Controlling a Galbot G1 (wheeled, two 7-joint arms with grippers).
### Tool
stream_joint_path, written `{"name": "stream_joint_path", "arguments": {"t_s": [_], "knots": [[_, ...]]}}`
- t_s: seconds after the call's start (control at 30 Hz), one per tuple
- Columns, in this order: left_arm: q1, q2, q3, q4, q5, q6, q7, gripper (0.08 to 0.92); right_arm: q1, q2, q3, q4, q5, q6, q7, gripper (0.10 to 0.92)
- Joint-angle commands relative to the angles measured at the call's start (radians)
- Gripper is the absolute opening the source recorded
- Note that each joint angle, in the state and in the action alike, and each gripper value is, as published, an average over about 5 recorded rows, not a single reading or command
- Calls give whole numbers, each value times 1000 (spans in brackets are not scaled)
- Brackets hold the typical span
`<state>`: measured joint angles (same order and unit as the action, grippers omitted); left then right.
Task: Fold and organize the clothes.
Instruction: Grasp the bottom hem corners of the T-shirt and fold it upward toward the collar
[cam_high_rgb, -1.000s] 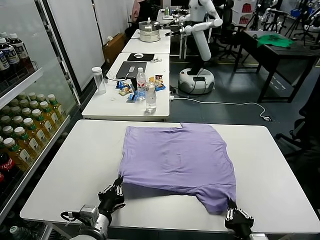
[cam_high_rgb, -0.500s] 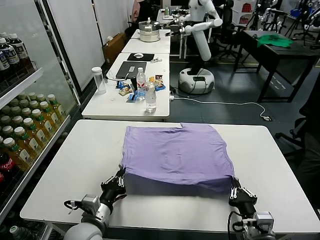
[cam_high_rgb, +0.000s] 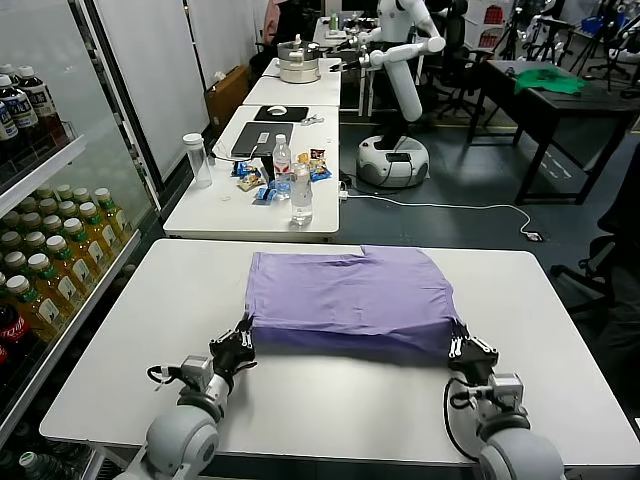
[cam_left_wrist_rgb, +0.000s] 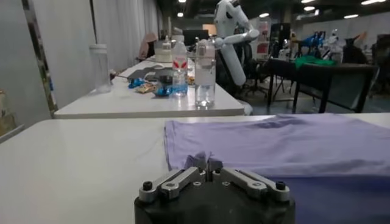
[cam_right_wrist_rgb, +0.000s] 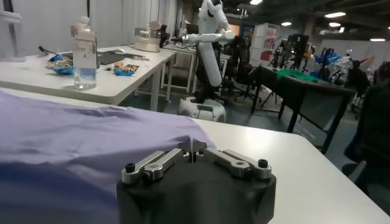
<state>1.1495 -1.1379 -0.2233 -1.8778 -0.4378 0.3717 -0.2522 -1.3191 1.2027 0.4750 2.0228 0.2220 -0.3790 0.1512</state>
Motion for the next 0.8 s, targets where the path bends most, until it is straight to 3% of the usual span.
{"name": "stream_joint_path", "arguments": {"t_s": [0.03, 0.23, 0.33, 0.63, 0.8], "knots": [[-96, -14, 31, 127, 24, 2, -1, 100, 150, -7, -55, -147, -47, 1, -9, 120], [-97, -26, 28, 128, 28, 1, -2, 100, 153, -1, -79, -163, -97, -18, -30, 140], [-76, -31, 20, 104, 31, -1, -6, 124, 134, 7, -81, -148, -103, -21, -38, 211], [49, -45, -19, -14, 39, 1, -21, 367, 6, 17, 12, -48, -66, -15, -23, 453], [69, -57, -22, 5, 25, 18, -36, 514, -45, 13, 62, -41, -14, -56, 7, 600]]}}
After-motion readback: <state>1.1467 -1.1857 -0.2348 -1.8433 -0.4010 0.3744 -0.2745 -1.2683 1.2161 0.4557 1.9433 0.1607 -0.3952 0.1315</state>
